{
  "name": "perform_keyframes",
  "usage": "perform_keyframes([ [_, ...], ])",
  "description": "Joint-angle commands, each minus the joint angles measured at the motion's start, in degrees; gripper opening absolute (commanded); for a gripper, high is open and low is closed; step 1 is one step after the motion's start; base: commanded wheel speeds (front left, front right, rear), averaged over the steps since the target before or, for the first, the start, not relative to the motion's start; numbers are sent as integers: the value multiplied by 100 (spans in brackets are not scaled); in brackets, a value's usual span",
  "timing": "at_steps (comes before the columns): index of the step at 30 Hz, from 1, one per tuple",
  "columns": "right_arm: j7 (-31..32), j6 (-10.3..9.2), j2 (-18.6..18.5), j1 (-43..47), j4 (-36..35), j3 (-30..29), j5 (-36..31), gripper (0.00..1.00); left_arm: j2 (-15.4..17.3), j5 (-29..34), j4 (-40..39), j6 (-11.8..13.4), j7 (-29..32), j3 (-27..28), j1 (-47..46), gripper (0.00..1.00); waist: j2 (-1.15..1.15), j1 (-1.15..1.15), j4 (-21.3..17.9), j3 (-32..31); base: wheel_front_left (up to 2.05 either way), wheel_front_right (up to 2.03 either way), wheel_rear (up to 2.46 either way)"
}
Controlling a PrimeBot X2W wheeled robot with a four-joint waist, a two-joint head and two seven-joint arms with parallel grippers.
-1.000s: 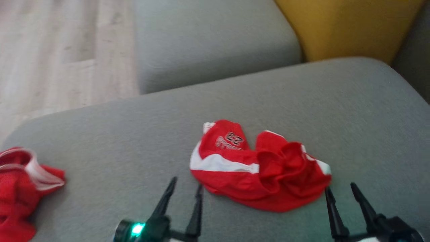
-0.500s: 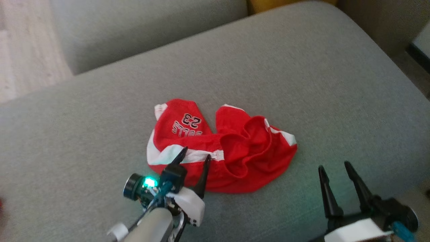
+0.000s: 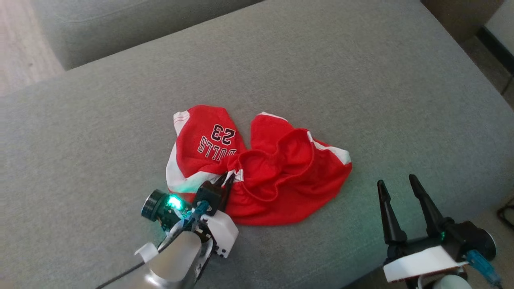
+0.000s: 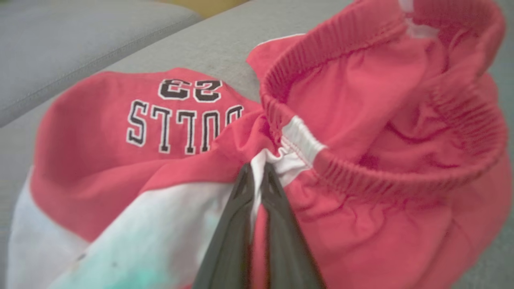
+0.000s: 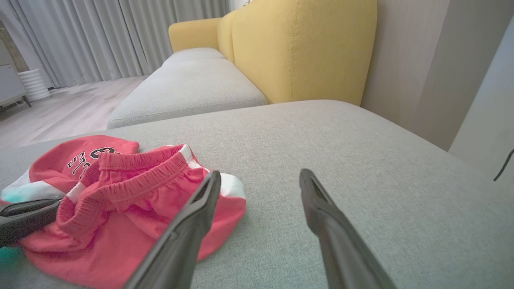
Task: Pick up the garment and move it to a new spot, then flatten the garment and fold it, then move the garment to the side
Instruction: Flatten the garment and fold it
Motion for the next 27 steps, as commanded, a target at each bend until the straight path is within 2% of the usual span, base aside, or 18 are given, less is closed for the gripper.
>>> perform_keyframes([
  [1,-22,43,-20,-145,-163,98,7,100,67,16,-11,78,-91,128,-205,0,0,0,69,-61,0,0,0],
  [6,-22,43,-3,-108,-156,93,18,100,284,126,-23,276,-380,251,-578,0,0,0,261,-209,0,0,0],
  [12,-22,43,-6,-77,-162,114,8,100,943,245,-274,576,-440,554,-970,0,0,0,434,-304,0,0,0],
  [13,-22,43,-8,-77,-160,121,5,100,991,227,-316,596,-441,603,-965,7,0,0,443,-308,0,0,0],
  [14,-22,43,-10,-79,-159,126,4,100,1021,184,-331,586,-442,651,-935,36,0,0,450,-315,0,0,0],
  [15,-22,43,-14,-78,-158,124,5,100,1027,122,-352,586,-442,714,-897,100,0,0,462,-329,0,0,0],
  [19,-22,43,-39,-32,-153,64,6,100,934,-48,-483,636,-443,851,-695,100,0,0,539,-420,0,0,0],
  [24,-22,43,-68,33,-164,68,1,100,856,14,-1091,958,-444,918,-660,100,0,0,652,-529,0,0,0],
  [27,-22,43,-87,51,-164,87,3,100,700,25,-1584,942,-434,836,-719,100,0,0,698,-560,0,0,0],
])
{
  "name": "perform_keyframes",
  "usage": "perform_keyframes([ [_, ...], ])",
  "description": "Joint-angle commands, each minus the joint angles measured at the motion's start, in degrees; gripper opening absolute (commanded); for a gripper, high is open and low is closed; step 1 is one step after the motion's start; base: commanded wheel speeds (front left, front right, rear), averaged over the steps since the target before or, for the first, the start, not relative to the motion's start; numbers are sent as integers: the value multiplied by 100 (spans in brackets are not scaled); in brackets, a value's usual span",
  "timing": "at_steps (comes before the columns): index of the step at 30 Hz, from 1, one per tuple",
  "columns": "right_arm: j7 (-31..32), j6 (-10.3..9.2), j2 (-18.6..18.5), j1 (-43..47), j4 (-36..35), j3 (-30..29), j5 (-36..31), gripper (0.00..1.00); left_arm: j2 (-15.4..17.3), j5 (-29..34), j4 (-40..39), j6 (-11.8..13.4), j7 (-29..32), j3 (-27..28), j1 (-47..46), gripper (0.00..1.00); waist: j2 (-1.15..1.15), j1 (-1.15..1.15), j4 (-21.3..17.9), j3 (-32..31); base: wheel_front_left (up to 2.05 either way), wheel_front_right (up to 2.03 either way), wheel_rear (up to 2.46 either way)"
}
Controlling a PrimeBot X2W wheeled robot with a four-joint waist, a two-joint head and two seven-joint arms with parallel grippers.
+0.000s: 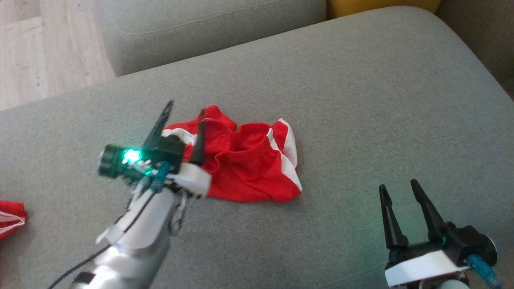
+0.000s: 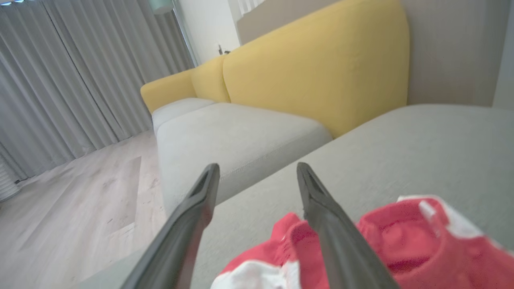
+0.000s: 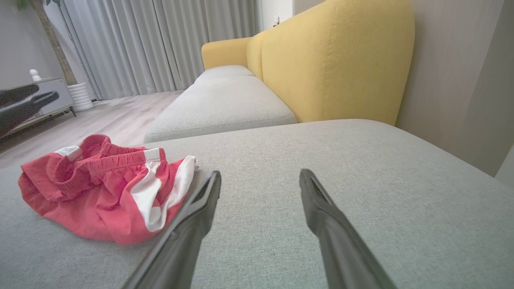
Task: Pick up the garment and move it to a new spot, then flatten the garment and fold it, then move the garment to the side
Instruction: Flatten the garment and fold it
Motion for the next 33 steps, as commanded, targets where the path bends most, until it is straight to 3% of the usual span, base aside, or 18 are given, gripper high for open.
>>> perform_keyframes([
  [1,-22,43,-86,-27,-171,145,6,100,-72,38,-459,-20,-25,73,-362,100,0,1,37,-9,0,0,0],
  [4,-22,43,-98,-32,-173,161,9,100,-248,51,-760,-101,120,-100,-402,100,0,1,55,17,0,0,0],
  [8,-22,43,-128,-65,-158,230,15,100,-551,-312,-1121,-500,632,-493,-289,100,0,1,17,111,0,0,0],
  [11,-22,43,-149,-117,-144,280,29,100,-620,-690,-1146,-755,1119,-790,-207,100,0,1,-47,165,0,0,0],
  [15,-22,43,-169,-168,-124,308,38,100,-634,-1061,-918,-898,1638,-1118,-358,100,0,1,-130,221,0,0,0],
  [19,-22,43,-143,-183,-96,357,54,100,-636,-1090,-328,-891,1990,-1425,-736,100,0,1,-222,278,0,0,0],
  [26,-22,43,-68,-267,-29,476,106,100,-637,-1026,534,-632,2014,-1851,-1348,100,0,1,-380,460,0,0,0],
  [30,-22,43,-43,-318,1,491,123,100,-637,-1238,743,-660,2150,-2074,-1452,100,0,1,-437,506,0,0,0],
  [31,-22,43,-39,-325,5,484,124,100,-637,-1309,766,-692,2177,-2122,-1454,91,0,1,-446,510,0,0,0],
  [33,-22,43,-33,-332,10,478,125,100,-637,-1443,791,-725,2174,-2195,-1465,38,0,1,-462,510,0,0,0],
])
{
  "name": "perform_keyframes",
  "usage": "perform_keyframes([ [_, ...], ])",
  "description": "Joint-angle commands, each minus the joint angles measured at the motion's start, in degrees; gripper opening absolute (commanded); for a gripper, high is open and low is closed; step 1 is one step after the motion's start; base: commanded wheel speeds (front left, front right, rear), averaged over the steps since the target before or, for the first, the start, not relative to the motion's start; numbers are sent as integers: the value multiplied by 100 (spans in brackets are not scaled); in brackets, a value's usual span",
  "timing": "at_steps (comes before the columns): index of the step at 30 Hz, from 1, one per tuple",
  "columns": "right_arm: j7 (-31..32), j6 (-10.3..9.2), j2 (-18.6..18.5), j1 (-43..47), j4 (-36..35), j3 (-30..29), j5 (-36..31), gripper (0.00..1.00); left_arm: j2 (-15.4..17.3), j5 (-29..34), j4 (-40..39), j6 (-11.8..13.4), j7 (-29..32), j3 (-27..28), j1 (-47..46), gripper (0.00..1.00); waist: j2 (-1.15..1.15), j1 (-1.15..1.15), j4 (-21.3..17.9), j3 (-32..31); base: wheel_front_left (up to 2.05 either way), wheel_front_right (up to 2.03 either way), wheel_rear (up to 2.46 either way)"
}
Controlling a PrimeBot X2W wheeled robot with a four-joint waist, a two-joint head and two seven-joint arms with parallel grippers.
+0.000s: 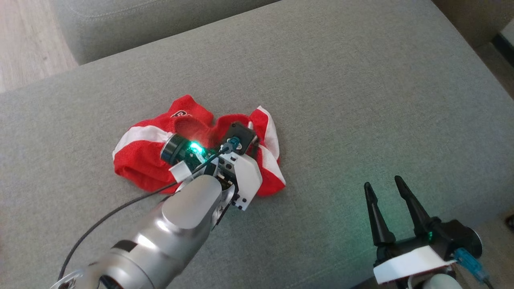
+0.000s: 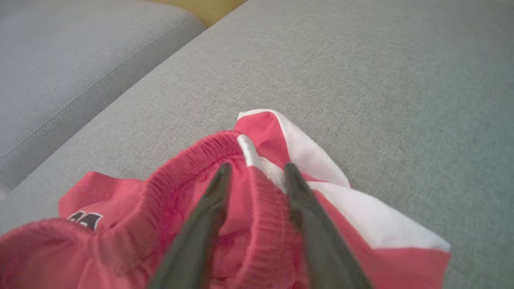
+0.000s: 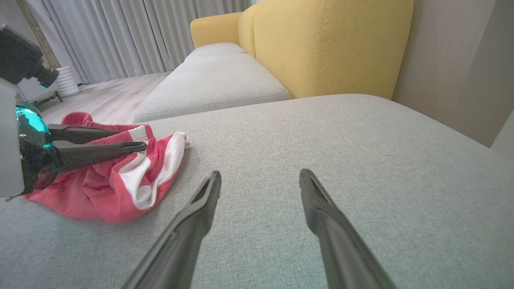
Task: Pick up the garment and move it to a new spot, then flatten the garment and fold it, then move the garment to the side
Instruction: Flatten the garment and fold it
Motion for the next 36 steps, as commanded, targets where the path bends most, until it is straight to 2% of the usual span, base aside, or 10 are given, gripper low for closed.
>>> perform_keyframes([
  [1,-22,43,-11,-161,-134,121,27,100,45,-102,-96,-4,-41,49,-322,25,0,-1,-19,-2,0,0,0],
  [2,-22,43,-8,-170,-128,130,26,100,45,-167,-94,-9,-80,30,-331,0,0,-1,-36,-2,0,0,0],
  [8,-22,43,11,-219,-100,176,33,100,45,-624,-155,-132,-266,-43,-446,0,0,-1,-114,-23,0,0,0],
  [16,-22,43,26,-138,-72,87,9,100,45,-1384,-903,-407,-702,22,-954,0,0,-1,-83,-345,0,0,0],
  [25,-22,43,-1,190,-110,-64,-46,100,81,-2297,-1446,-634,-913,787,-2234,0,0,-1,295,-959,0,0,0],
  [28,-22,43,-3,282,-173,-128,-66,100,293,-2422,-1572,-814,-843,859,-2188,0,0,-1,513,-1029,0,0,0],
  [31,-22,43,9,332,-236,-163,-71,100,627,-2502,-1777,-899,-704,732,-1680,0,0,-1,718,-1008,0,0,0],
  [36,-22,43,30,330,-317,-220,-53,100,1395,-2642,-2145,-692,-742,504,-164,0,0,-1,1010,-822,0,0,0],
])
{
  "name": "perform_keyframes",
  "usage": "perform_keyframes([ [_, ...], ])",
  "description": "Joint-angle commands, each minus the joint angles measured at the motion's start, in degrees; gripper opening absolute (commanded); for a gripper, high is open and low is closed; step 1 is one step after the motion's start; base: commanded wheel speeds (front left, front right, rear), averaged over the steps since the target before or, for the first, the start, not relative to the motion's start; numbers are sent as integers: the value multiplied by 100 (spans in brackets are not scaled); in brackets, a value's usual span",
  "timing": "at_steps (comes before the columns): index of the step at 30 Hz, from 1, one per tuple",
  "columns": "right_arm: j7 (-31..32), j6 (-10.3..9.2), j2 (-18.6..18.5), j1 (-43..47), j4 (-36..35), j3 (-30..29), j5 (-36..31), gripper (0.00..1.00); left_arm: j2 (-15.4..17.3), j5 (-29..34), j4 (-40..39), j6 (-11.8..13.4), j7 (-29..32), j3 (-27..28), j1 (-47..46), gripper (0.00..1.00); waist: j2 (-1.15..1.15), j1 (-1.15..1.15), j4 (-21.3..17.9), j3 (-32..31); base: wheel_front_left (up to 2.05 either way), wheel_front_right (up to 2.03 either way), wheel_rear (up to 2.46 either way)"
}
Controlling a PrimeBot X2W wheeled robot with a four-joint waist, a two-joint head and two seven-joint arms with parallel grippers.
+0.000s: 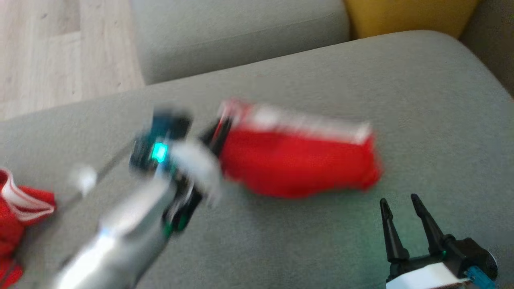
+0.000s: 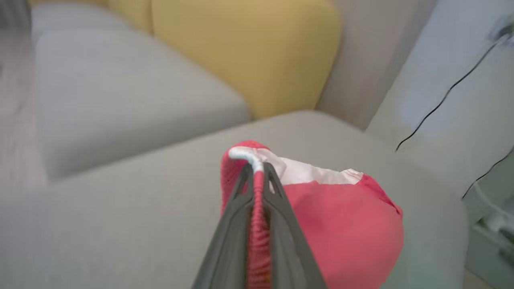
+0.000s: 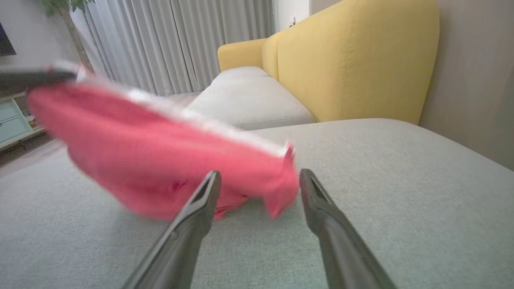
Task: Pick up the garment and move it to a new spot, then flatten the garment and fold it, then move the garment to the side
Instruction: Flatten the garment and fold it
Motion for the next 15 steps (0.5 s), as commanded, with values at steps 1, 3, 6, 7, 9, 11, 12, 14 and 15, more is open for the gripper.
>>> perform_keyframes([
  [1,-22,43,-7,-171,-202,123,18,100,284,-25,-200,55,-92,165,11,0,0,1,178,151,0,0,0],
  [3,-22,43,-43,-227,-189,198,121,100,525,-73,-308,115,-212,137,479,0,0,1,310,250,0,0,0],
  [6,-22,43,-286,-429,-27,449,356,100,736,-191,-554,148,-468,211,953,0,0,1,508,378,0,0,0],
  [7,-22,43,-379,-533,58,484,426,100,776,-245,-663,147,-551,249,1078,0,0,1,558,407,0,0,0],
  [9,-22,43,-629,-937,451,509,725,100,809,-386,-1014,141,-755,335,1372,0,0,1,720,515,0,0,0],
  [11,-9,43,-850,-1276,819,574,812,100,813,-413,-1232,146,-874,347,1523,0,0,1,814,558,0,0,0],
  [12,72,43,-904,-1429,1011,570,886,100,803,-435,-1323,167,-905,347,1592,0,0,1,868,573,0,0,0],
  [14,242,43,-970,-1706,1323,563,1037,100,798,-417,-1480,216,-957,321,1689,0,0,1,964,594,0,0,0],
  [15,309,43,-990,-1818,1451,562,1090,100,794,-420,-1545,239,-976,315,1733,0,0,1,1004,602,0,0,0],
])
